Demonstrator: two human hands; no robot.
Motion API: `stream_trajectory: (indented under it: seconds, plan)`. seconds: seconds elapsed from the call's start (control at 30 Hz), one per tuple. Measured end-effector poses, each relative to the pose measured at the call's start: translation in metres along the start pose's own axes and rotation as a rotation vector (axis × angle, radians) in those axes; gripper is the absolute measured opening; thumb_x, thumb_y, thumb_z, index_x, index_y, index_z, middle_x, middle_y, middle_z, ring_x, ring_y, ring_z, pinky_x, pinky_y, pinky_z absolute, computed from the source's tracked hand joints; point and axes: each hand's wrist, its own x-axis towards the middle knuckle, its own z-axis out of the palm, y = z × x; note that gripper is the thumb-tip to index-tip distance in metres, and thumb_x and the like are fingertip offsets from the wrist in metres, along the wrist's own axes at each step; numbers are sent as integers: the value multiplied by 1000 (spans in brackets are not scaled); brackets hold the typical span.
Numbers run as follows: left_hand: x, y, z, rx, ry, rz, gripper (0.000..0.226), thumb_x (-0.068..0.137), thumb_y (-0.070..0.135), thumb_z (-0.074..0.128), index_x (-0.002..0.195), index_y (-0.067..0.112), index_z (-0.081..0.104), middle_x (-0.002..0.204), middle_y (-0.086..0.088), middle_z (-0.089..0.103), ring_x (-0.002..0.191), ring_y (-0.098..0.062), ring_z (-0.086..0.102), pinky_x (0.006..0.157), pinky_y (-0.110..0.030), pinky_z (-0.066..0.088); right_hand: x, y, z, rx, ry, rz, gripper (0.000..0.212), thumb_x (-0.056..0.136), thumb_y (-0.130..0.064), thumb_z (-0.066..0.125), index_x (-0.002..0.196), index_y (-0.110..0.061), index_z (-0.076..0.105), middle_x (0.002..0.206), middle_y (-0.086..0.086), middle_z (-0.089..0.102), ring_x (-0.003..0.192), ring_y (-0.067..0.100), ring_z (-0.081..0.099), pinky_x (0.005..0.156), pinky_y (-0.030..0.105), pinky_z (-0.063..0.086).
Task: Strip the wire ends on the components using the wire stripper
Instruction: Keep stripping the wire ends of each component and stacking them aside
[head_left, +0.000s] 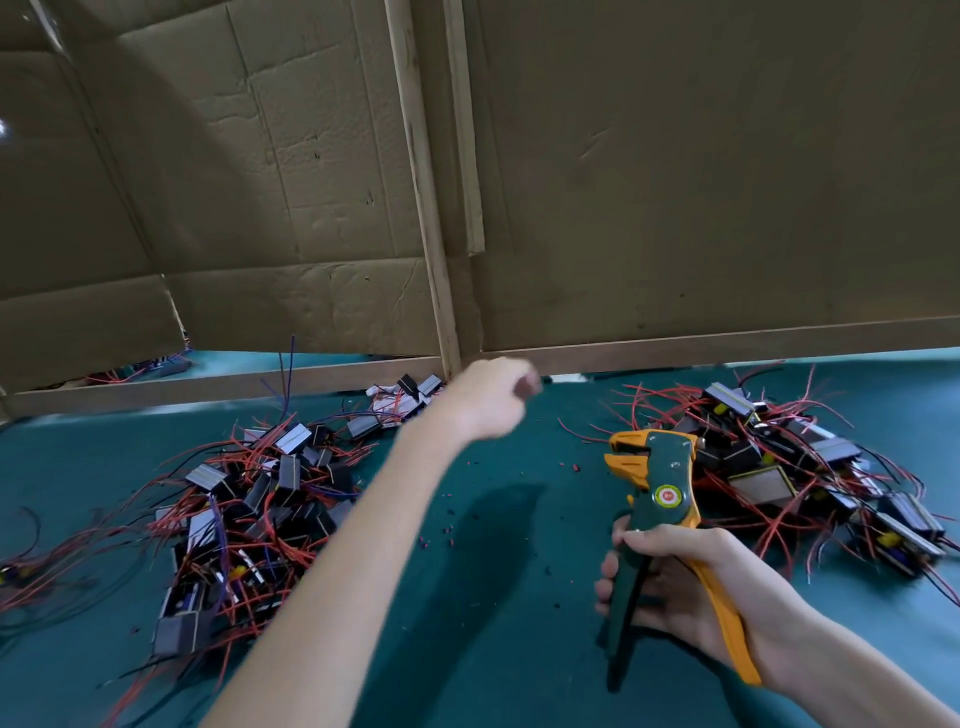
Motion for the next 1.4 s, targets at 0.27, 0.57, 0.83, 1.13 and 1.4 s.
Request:
stream_trajectory:
  seconds: [0.27,0.57,0.83,1.13,1.4]
  plan:
    - [-36,-124,-23,683,-456,-480,40,89,7,60,127,20,61,133,0,57,120,-24,54,100,-40,46,-4,-1,5,-23,21,-3,27,59,-4,72,84,1,64,78,25,61,67,39,65,64,48,59]
    - [-38,-118,-13,573,-166,-497,15,84,14,71,88,5,59,108,-12,60,96,-30,65,77,-34,54,-2,-1,5,-42,60,-6,27,59,-5,72,84,1,63,78,25,62,68,40,65,66,49,59]
    - [-35,-62,-11,-156,320,16,58,75,4,77,126,22,57,111,2,55,84,-9,61,66,-6,43,-4,-3,3,-23,56,-35,31,60,-3,72,89,1,62,78,26,62,68,40,66,65,49,58]
    - [-25,-49,76,-64,0,18,46,76,-5,56,105,27,39,102,5,46,86,-12,55,77,-30,48,-2,-8,0,-5,57,-57,33,56,3,70,88,0,61,77,24,61,67,39,65,64,48,59]
    - [-22,-49,80,-57,445,-205,14,93,31,53,96,18,49,102,2,55,80,-18,52,67,-30,37,3,-4,-4,20,79,-63,28,59,-4,73,84,-1,63,78,25,61,69,40,65,67,49,58]
